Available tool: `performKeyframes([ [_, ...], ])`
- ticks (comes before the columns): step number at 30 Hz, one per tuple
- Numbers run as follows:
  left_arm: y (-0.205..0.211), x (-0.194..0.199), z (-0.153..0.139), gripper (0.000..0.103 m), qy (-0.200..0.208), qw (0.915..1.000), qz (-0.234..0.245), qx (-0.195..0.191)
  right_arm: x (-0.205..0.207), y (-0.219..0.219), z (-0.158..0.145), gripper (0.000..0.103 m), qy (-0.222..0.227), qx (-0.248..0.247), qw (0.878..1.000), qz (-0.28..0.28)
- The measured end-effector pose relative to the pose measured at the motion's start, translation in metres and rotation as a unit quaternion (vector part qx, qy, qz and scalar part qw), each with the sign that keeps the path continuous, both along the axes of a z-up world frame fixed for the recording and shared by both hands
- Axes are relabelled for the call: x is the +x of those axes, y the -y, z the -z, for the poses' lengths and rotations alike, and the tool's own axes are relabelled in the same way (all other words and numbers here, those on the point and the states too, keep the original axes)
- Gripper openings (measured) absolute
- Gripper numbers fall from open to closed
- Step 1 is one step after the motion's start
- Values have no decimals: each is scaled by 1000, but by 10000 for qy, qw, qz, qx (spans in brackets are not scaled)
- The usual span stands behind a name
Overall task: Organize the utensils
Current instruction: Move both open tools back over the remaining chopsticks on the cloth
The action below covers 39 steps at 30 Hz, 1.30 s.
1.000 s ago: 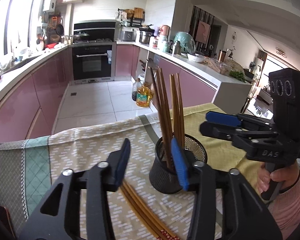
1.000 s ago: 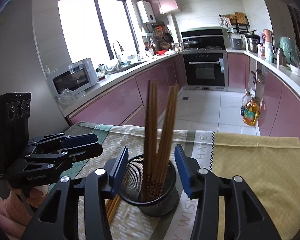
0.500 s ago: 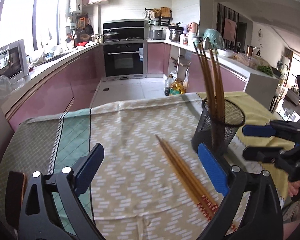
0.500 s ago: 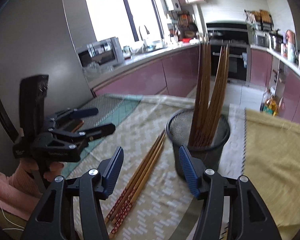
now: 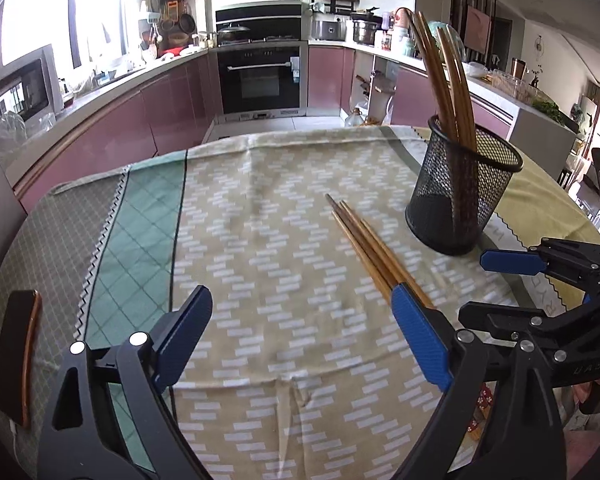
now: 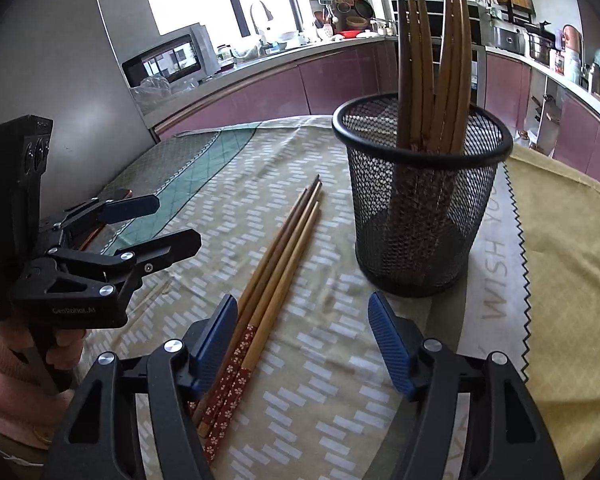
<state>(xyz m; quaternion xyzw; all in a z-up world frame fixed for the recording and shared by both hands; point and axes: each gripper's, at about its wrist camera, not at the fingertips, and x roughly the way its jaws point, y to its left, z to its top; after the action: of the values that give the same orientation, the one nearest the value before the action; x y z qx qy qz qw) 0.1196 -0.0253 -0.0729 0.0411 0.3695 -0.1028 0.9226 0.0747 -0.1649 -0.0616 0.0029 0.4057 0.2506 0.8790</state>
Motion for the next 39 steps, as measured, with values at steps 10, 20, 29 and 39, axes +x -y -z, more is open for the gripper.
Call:
performKeyframes([
  [10, 7, -1, 8, 87, -119, 9999, 58, 66, -1, -8, 6, 65, -22, -178, 9998, 11],
  [20, 10, 2, 14, 86, -225, 9997, 68, 66, 3, -13, 10, 65, -74, -323, 9994, 40],
  [29, 14, 6, 18, 85, -313, 9993, 172, 66, 4, -20, 11, 63, -28, -535, 9985, 51],
  [39, 24, 13, 25, 79, -487, 9982, 334, 79, 5, -14, 12, 51, -53, -543, 9984, 132],
])
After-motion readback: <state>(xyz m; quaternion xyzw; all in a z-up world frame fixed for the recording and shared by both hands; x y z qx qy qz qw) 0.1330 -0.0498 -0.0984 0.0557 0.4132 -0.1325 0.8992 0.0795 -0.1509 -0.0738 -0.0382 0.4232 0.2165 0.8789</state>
